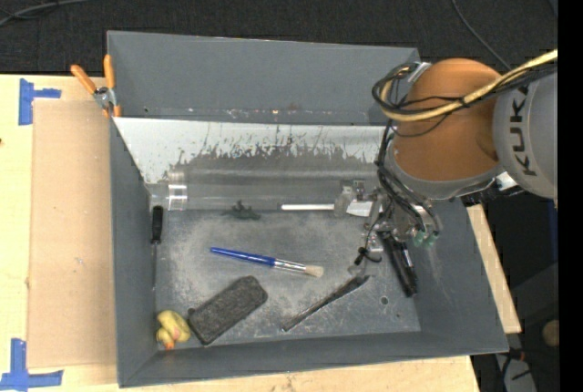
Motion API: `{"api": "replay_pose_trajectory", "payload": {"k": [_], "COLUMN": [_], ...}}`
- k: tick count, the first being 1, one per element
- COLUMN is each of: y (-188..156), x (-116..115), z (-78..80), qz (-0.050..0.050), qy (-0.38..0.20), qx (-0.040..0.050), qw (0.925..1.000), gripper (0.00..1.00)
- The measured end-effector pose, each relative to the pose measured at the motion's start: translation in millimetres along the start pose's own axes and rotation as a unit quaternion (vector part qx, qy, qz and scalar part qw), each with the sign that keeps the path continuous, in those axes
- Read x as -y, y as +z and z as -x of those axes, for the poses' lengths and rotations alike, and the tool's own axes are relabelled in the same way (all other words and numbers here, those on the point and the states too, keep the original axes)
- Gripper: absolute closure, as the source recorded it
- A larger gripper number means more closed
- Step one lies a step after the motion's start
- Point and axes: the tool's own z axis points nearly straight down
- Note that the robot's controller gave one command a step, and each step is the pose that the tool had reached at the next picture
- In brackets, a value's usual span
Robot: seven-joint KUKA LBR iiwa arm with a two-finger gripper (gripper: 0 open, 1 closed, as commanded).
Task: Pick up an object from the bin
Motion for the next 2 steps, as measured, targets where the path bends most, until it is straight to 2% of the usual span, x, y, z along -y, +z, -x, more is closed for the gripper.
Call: {"api": "replay_pose_trajectory", "payload": {"k": [1, 2], "y": [-3, 88], "x": [0, -41], "z": [1.6, 29.2], "qz": [0.0, 0.0], "qy": [0.0, -0.009], "qx": [0.0032, 0.0044], "qw": [1.0, 0.9999], "gripper": [0.0, 0.0]}}
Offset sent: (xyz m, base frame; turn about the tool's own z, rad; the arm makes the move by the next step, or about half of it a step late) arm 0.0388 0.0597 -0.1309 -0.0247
